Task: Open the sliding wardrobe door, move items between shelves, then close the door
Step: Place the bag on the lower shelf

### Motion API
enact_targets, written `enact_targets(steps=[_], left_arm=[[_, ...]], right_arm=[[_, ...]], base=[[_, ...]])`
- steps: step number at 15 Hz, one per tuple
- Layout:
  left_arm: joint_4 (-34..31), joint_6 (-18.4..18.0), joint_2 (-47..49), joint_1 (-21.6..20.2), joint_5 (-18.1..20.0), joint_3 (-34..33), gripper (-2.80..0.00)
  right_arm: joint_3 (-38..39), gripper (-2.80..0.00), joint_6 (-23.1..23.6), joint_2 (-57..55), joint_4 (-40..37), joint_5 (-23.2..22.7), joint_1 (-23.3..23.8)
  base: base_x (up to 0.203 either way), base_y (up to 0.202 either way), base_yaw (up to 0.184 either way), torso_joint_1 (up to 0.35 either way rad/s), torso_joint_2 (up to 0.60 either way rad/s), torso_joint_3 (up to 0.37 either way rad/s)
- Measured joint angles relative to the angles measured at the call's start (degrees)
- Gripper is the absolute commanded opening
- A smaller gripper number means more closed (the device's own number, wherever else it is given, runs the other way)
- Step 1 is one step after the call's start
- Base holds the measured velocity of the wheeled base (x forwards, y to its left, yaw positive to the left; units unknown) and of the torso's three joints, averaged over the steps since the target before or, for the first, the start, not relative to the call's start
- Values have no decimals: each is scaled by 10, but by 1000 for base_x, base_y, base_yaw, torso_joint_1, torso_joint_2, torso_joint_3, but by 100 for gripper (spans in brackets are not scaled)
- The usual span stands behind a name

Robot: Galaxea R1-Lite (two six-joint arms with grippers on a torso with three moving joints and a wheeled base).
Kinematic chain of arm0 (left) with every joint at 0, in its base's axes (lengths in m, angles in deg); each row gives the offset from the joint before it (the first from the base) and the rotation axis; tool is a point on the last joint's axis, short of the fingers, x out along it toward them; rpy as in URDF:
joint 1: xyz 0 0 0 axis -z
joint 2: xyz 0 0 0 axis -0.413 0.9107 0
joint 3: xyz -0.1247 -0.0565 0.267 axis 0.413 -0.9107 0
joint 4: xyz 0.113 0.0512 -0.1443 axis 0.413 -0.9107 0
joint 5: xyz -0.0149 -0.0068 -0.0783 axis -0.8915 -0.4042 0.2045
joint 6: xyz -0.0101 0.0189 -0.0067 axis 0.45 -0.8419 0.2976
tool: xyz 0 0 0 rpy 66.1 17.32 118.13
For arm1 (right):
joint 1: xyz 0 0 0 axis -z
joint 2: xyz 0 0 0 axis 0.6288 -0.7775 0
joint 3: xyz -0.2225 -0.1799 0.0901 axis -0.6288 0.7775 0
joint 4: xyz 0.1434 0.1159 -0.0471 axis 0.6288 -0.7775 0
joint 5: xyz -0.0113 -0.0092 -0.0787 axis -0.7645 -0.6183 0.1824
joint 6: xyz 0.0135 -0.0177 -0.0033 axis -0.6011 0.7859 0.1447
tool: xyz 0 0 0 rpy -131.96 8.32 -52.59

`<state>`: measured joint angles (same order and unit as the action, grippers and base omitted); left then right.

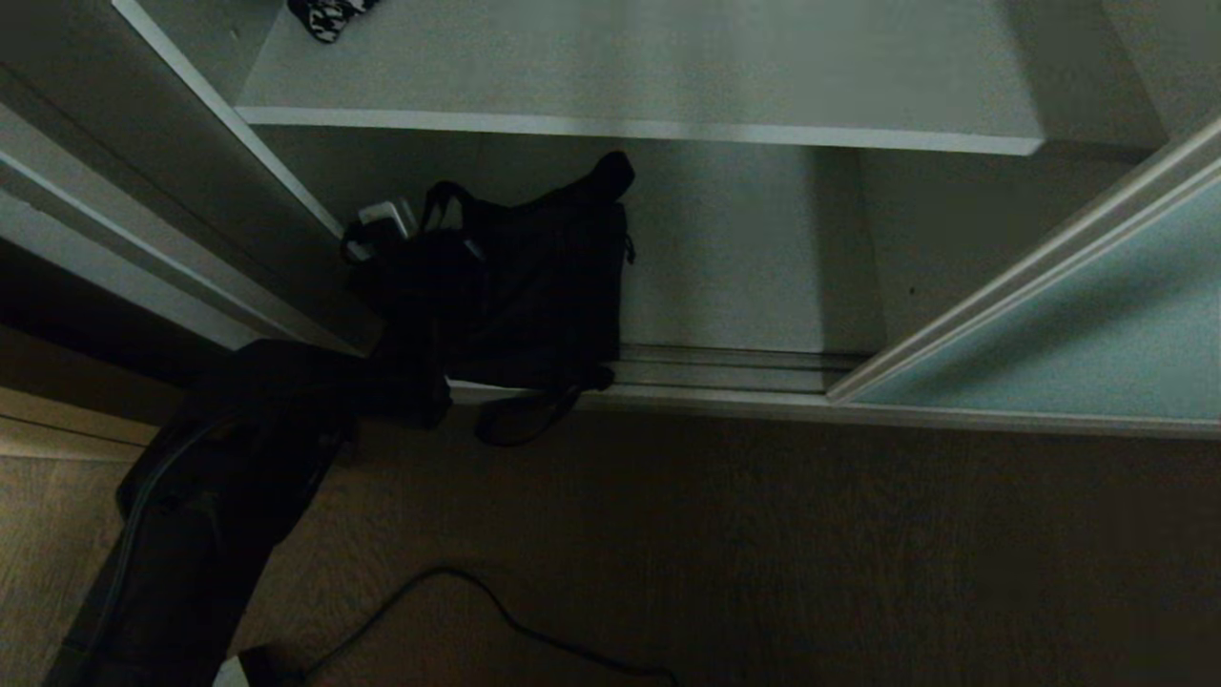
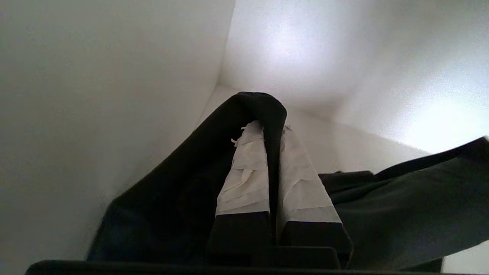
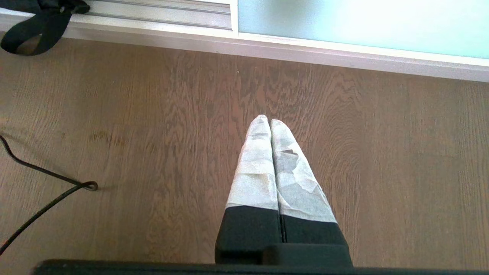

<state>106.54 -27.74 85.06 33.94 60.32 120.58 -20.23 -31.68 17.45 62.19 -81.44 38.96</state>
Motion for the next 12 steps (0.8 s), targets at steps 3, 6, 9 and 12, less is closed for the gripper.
enact_targets(steps=[3, 6, 9, 12], left_arm=[[0, -1, -5, -6, 1, 0, -280], [2, -3, -4, -6, 0, 0, -280], [4, -4, 3, -6, 0, 0, -280], [7, -11, 15, -5, 0, 0, -280]], right_arm=[[0, -280, 0, 0, 0, 0, 0], [0, -280, 0, 0, 0, 0, 0], [0, -280, 0, 0, 0, 0, 0], [0, -280, 0, 0, 0, 0, 0]], base=[[0, 0, 0, 0, 0, 0], [0, 0, 0, 0, 0, 0], [0, 0, 0, 0, 0, 0], [0, 0, 0, 0, 0, 0]])
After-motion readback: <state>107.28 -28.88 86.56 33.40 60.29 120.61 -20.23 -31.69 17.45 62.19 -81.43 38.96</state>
